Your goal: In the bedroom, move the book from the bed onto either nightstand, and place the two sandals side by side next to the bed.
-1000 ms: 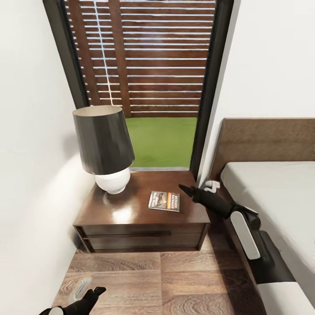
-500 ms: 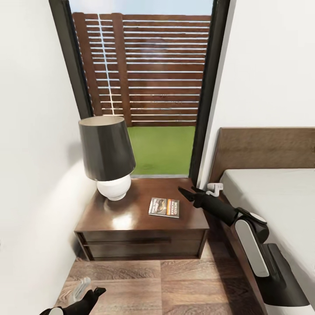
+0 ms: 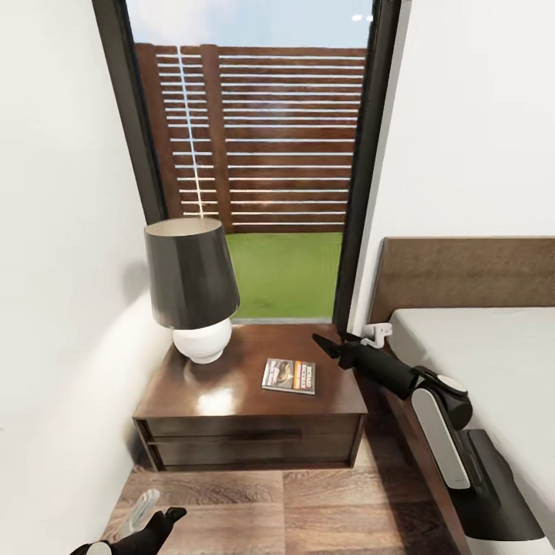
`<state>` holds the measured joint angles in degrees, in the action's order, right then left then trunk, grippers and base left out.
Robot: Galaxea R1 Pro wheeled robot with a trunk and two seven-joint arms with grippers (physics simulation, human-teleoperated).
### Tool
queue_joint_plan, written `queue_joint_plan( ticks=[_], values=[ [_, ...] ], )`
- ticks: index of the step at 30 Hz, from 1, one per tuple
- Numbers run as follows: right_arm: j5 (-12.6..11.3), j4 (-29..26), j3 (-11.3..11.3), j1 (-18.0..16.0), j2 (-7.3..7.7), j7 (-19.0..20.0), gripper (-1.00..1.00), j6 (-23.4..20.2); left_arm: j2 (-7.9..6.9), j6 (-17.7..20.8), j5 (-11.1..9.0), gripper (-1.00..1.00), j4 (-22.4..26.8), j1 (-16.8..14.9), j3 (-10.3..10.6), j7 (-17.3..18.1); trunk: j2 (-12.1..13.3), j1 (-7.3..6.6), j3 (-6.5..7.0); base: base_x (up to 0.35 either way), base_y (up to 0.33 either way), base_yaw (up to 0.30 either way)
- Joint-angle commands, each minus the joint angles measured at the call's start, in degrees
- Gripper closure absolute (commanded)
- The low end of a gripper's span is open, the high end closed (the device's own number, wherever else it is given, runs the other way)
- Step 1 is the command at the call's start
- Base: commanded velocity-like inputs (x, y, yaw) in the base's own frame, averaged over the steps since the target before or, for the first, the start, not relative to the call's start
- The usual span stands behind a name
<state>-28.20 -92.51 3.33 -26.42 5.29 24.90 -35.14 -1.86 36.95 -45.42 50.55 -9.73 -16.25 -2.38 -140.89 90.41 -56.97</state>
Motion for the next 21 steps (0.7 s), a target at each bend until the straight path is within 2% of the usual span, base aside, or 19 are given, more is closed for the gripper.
queue_joint_plan(
  ticks=[1,21],
  values=[
    [-0.2,0.0,0.0,0.0,0.07,0.0,-1.0,-0.3,0.02,0.3,-0.5,-1.0,0.0,0.0,-0.1,-0.3,0.4,-0.24,0.13,0.0,0.0,0.0],
    [0.0,0.0,-0.1,0.1,0.11,-0.1,-1.0,-0.6,-0.04,0.3,-0.4,-1.0,-0.3,0.0,-0.1,-0.1,0.8,-0.46,0.31,0.0,0.0,0.0]
  ],
)
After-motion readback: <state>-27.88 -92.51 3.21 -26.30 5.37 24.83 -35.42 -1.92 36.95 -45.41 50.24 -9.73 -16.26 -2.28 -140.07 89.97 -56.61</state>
